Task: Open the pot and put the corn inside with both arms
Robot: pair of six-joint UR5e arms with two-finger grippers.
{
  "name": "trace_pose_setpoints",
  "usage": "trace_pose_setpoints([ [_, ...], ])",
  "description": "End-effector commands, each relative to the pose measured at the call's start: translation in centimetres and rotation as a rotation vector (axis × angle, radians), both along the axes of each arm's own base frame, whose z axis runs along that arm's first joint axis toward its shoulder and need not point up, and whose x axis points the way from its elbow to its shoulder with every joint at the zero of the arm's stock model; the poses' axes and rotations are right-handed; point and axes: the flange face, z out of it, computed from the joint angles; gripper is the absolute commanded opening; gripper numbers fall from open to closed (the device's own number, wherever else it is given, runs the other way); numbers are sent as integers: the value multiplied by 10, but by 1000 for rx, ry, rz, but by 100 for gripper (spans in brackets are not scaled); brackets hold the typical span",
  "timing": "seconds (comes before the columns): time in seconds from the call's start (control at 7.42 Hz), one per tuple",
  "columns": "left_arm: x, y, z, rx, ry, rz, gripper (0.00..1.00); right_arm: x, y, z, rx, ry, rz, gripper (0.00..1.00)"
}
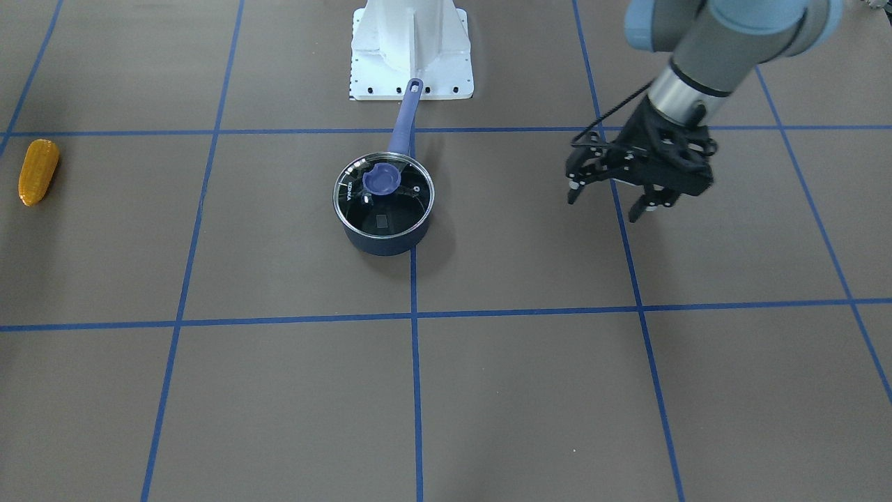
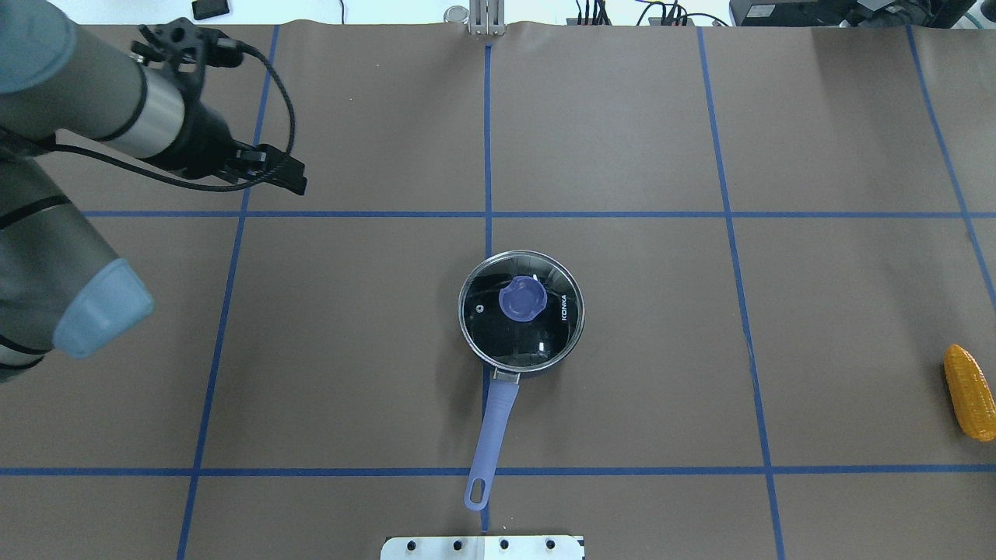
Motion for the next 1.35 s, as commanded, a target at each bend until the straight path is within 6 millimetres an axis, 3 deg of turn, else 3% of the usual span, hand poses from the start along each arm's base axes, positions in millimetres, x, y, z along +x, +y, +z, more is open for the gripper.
trace_pose_setpoints([
  [0.0,99,65,-73,-72,-17,-1,100,-1,2,2,-3,0,0,100],
  [0.13,132,93,-117,-118,-18,-24,100,-1,2,4,-6,0,0,100],
  [0.27,165,109,-148,-137,-30,-36,100,-1,3,5,-8,-1,-1,100],
  [0.54,223,95,-174,-185,-71,-67,100,0,3,5,-3,0,0,100],
  [0.67,231,92,-174,-190,-83,-79,100,0,3,5,-3,0,0,100],
  [0.94,248,84,-153,-245,-128,-109,99,-1,3,5,-3,-2,-2,100],
  [1.21,251,83,-154,-264,-116,-123,99,-2,3,5,-3,0,-3,100],
])
